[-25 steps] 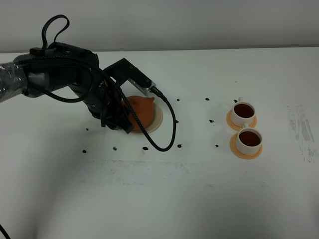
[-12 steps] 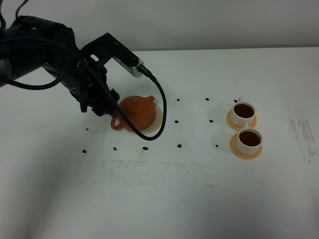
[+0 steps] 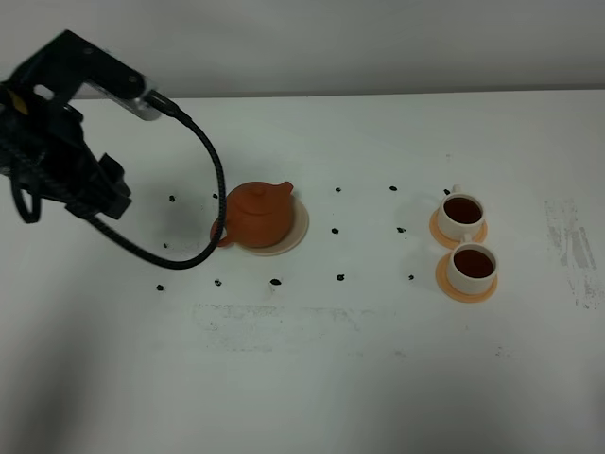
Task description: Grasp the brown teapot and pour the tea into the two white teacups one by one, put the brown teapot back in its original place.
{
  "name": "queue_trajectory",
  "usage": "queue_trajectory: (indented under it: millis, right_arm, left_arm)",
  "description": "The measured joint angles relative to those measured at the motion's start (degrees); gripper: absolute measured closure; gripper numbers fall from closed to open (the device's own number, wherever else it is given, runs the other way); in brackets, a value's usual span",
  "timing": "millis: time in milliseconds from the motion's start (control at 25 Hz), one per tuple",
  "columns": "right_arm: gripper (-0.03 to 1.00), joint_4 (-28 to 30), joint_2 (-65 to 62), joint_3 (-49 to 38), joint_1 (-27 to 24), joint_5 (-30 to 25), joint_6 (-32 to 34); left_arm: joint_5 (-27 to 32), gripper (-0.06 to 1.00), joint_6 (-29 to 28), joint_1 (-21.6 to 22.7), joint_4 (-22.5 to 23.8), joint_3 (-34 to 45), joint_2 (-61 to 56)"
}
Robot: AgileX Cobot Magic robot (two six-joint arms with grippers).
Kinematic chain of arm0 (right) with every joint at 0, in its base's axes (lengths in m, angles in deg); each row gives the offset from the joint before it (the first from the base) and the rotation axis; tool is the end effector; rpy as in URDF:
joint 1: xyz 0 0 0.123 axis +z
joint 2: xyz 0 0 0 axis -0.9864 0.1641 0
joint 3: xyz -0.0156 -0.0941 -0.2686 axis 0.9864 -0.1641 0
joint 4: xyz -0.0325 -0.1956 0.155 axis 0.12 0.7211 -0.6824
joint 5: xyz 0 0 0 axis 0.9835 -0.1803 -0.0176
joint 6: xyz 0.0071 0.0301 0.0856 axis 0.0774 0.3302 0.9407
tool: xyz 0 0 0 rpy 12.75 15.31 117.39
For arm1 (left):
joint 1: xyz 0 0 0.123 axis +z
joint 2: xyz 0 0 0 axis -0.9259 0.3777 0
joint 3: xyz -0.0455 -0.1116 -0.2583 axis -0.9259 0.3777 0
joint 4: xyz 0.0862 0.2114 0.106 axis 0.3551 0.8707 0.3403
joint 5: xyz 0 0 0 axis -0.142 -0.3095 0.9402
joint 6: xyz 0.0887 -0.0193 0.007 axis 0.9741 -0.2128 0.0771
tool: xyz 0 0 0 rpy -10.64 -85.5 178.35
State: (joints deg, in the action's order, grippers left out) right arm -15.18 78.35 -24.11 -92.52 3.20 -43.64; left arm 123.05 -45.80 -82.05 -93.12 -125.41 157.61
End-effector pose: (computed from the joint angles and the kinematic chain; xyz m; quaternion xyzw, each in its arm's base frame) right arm -0.0058 0.0210 0.2800 0.0230 0.8553 0.0318 0.5166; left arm 0.3027 -0.0814 0.3003 0.3099 0.9046 -0.0011 0.2927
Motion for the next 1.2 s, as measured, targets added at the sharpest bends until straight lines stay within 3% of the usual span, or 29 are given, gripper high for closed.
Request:
queue_trajectory:
  millis: [320,440,760,960,1080,1200]
  right_arm:
    - [0.50,0.00,0.00,0.00,0.00,0.00,0.00]
    - [0.50,0.00,0.00,0.00,0.00,0.00,0.00]
    - [0.50,0.00,0.00,0.00,0.00,0.00,0.00]
    - [0.50,0.00,0.00,0.00,0.00,0.00,0.00]
    - [0.50,0.00,0.00,0.00,0.00,0.00,0.00]
    - [0.50,0.00,0.00,0.00,0.00,0.00,0.00]
  left_arm:
    - [5.87,0.34,-1.49,3.10,0.02,2.52,-12.58]
    - [11.00,0.34,-2.81,3.23,0.76,2.52,-15.11]
    - [24.69,0.34,-19.91,3.70,6.33,2.58,-25.78]
    - [24.69,0.34,-25.59,6.53,7.44,7.08,-35.47]
    - [23.70,0.34,-27.32,10.12,5.02,15.94,-43.29]
    - [18.47,0.34,-27.42,13.69,2.68,26.23,-51.80]
